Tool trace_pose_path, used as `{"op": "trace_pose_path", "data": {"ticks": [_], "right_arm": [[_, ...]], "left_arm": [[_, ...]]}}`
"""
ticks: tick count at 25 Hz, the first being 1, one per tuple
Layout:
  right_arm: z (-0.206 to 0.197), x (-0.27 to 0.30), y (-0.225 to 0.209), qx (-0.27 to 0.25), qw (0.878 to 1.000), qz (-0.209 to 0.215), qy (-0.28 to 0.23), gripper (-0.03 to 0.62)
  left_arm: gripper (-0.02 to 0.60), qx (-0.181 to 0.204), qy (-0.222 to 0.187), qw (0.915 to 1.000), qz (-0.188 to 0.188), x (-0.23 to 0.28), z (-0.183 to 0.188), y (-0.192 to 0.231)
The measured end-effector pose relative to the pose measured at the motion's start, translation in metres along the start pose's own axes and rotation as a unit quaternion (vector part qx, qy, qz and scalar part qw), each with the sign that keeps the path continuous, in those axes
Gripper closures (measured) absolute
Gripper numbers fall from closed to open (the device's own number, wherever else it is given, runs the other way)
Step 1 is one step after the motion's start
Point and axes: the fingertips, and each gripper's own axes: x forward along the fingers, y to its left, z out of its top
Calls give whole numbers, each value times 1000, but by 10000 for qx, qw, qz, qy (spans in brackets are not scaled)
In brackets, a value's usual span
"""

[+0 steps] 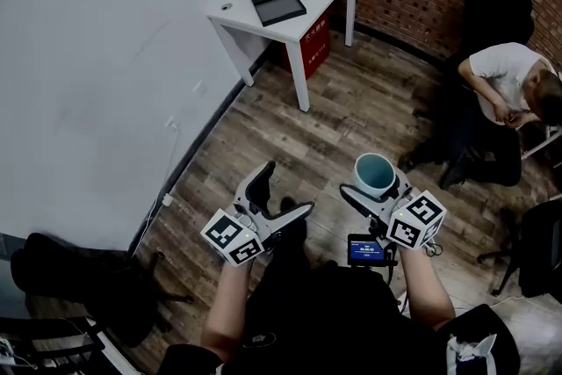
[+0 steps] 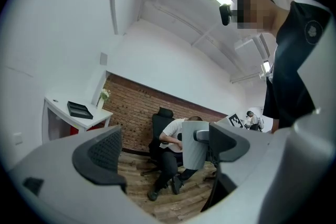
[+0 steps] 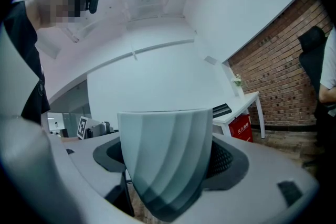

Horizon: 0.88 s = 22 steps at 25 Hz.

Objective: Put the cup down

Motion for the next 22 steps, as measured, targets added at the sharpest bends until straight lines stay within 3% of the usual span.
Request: {"op": "trace_pose_path", "data": {"ticks": [22], "right_arm": [[87, 249, -123, -115, 9980, -627, 12, 198]], "left_arm": [[74, -17, 105, 9991, -415, 80, 85, 292]]}}
